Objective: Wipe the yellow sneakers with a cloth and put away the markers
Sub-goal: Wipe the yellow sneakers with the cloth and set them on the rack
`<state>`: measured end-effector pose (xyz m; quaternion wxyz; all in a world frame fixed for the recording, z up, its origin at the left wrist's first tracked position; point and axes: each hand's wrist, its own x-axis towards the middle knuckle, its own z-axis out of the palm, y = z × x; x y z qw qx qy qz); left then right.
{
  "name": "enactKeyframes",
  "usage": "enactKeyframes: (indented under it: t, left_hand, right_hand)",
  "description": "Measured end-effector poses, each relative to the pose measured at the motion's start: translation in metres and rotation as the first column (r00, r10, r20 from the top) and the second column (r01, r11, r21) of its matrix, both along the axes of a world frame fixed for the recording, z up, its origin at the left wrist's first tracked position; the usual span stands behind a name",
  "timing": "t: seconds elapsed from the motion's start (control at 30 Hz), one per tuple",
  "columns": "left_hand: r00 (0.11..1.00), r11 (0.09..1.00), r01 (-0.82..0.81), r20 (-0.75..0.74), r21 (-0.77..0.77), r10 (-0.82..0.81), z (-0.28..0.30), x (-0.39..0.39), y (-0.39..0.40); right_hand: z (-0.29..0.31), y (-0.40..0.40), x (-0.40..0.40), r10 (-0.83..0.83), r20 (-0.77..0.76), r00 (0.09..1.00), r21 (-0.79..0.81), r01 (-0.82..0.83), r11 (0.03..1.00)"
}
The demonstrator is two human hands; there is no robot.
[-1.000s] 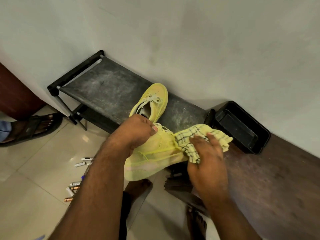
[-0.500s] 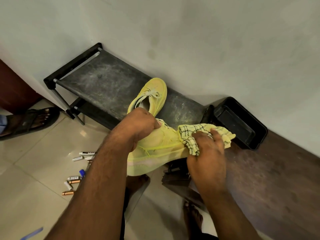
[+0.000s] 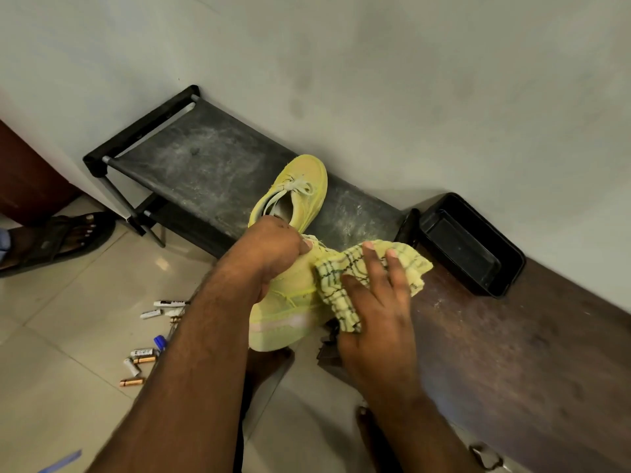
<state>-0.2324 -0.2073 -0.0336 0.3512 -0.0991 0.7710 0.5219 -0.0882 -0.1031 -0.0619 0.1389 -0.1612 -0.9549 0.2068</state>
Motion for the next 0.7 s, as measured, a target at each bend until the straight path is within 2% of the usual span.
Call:
enactKeyframes:
  t: [0.1, 0.23, 0.3, 0.43, 0.5, 0.63, 0.7]
  left_hand:
    - [1.0, 1.0, 0.009, 0.005, 0.016, -0.009, 0.0, 0.003, 0.0]
    - [0.996, 0.996, 0.08, -0.04, 0.046, -0.078, -0.004, 0.005, 0.007]
    - [0.995, 0.995, 0.088, -0.043, 0.041, -0.087, -0.005, 0.007, 0.009]
    - [0.996, 0.994, 0.084, -0.013, 0.065, -0.084, -0.009, 0.006, 0.01]
    - [0.992, 0.991, 0.122, -0.043, 0.053, -0.12, -0.009, 0.005, 0.009]
    - [0.973, 0.981, 0.192, -0.126, -0.013, -0.193, -0.009, 0.006, 0.004]
    - [0.969, 0.98, 0.197, -0.145, -0.031, -0.2, -0.007, 0.006, 0.003]
  right_hand:
    - [-0.003, -0.006, -0.003, 0.034, -0.022, 0.999, -0.021, -0.035, 0.999]
    - [-0.006, 0.033, -0.013, -0.206, 0.125, 0.971, 0.012, 0.206, 0.979]
    - [-0.003, 0.037, -0.009, -0.241, 0.128, 0.962, -0.013, 0.245, 0.969]
    - [0.0, 0.0, 0.008, -0.017, 0.052, 0.999, 0.049, 0.014, 0.999]
    - [-0.003, -0.002, 0.004, 0.017, 0.061, 0.998, 0.041, -0.019, 0.999]
    - [-0.005, 0.041, -0.012, -0.206, 0.167, 0.964, -0.026, 0.213, 0.977]
    - [0.0, 0.051, -0.009, -0.261, 0.158, 0.952, -0.032, 0.27, 0.962]
